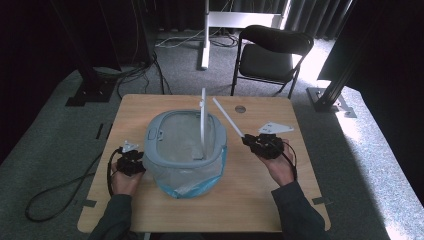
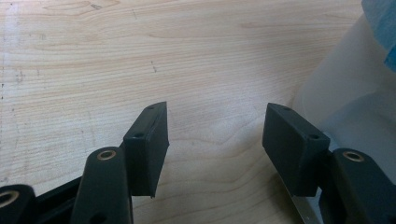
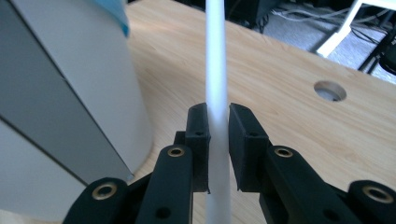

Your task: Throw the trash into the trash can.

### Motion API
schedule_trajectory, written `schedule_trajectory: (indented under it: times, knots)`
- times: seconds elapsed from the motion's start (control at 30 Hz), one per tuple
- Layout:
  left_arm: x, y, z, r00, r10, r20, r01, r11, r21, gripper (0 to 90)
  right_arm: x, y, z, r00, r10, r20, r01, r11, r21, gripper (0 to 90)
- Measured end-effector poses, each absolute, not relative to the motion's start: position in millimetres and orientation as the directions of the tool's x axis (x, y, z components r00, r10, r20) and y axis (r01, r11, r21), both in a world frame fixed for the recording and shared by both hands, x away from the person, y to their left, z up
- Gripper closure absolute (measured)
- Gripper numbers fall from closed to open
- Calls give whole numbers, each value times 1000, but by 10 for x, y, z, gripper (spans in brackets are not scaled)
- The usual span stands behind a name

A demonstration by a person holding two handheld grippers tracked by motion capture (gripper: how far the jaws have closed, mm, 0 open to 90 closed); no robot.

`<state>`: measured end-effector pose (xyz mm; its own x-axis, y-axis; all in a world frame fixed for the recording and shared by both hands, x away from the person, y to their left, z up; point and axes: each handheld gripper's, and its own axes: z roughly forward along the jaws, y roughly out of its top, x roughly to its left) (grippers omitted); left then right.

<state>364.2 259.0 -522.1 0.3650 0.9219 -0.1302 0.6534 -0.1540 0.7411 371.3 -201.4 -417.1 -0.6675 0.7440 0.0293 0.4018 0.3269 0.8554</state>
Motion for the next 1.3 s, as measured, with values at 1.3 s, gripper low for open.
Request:
schedule_trajectory:
  times: [1.3]
  knots:
    - [3644, 2584, -5224, 364, 922, -129, 655, -156, 739, 411, 3343, -1963, -3623, -809, 582, 78, 256, 229, 939, 779]
